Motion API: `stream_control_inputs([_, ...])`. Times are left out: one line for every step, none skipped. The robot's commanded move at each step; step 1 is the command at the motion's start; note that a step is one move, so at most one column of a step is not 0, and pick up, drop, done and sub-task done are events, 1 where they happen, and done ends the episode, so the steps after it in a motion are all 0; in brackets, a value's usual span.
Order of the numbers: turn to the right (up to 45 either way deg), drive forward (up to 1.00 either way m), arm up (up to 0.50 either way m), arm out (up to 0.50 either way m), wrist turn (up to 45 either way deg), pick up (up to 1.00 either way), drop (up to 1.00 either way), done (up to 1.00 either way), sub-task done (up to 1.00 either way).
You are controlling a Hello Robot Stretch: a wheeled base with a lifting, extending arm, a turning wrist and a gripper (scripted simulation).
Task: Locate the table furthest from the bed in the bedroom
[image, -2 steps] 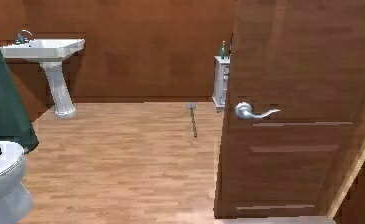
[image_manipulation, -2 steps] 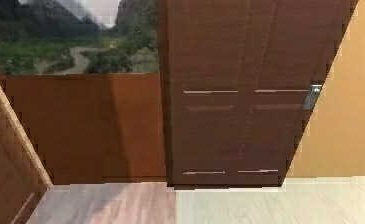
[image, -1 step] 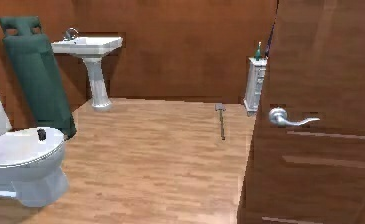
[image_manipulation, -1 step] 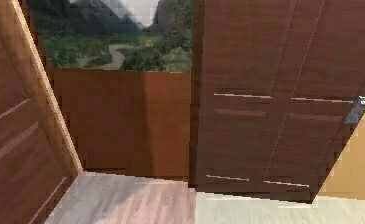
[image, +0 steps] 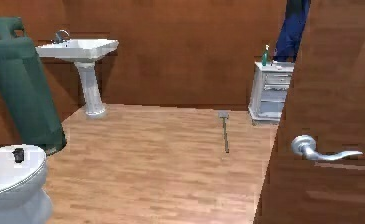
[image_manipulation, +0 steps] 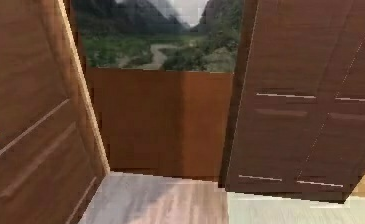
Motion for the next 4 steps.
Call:
stream_control_inputs([-6.0,0.00,0.00,0.00,0.0,0.00,0.00,0.00,0.00])
stream_control_inputs([0.0,1.00,0.00,0.00,0.0,0.00,0.00,0.00,0.00])
stream_control_inputs([-6.0,0.00,0.00,0.00,0.0,0.00,0.00,0.00,0.00])
stream_control_inputs([0.0,0.15,0.00,0.00,0.0,0.00,0.00,0.00,0.00])
